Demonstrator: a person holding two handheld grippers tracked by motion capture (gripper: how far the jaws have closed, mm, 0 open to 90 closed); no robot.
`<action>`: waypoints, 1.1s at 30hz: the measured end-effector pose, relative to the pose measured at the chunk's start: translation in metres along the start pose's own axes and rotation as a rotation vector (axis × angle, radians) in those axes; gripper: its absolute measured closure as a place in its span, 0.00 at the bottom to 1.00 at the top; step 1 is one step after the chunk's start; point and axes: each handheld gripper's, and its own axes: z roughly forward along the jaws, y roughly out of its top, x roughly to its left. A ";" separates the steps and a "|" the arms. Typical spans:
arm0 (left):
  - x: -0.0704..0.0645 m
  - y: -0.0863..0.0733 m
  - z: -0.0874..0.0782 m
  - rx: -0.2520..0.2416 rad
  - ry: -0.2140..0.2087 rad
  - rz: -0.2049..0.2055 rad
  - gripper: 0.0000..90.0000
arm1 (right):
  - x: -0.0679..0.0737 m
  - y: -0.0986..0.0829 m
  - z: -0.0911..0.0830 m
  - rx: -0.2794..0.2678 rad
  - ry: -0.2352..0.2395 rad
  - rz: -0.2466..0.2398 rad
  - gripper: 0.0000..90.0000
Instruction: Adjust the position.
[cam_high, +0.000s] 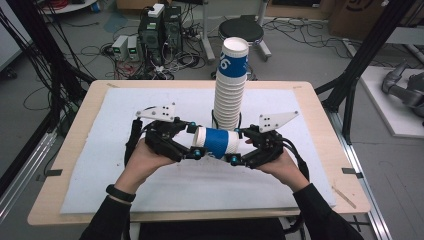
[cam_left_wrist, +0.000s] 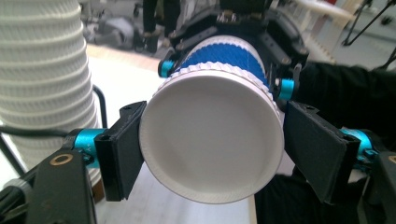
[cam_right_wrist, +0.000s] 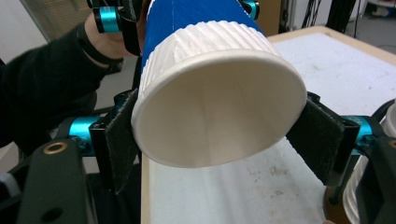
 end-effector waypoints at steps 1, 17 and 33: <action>-0.001 0.001 0.000 0.025 0.016 0.010 0.27 | 0.000 0.000 0.000 0.012 -0.001 -0.002 0.26; -0.004 -0.002 0.012 0.185 -0.050 0.038 0.32 | 0.003 0.004 0.000 0.132 0.040 -0.050 0.26; 0.002 -0.006 0.003 -0.097 -0.046 0.030 0.33 | 0.000 0.005 -0.007 -0.116 -0.004 0.058 0.16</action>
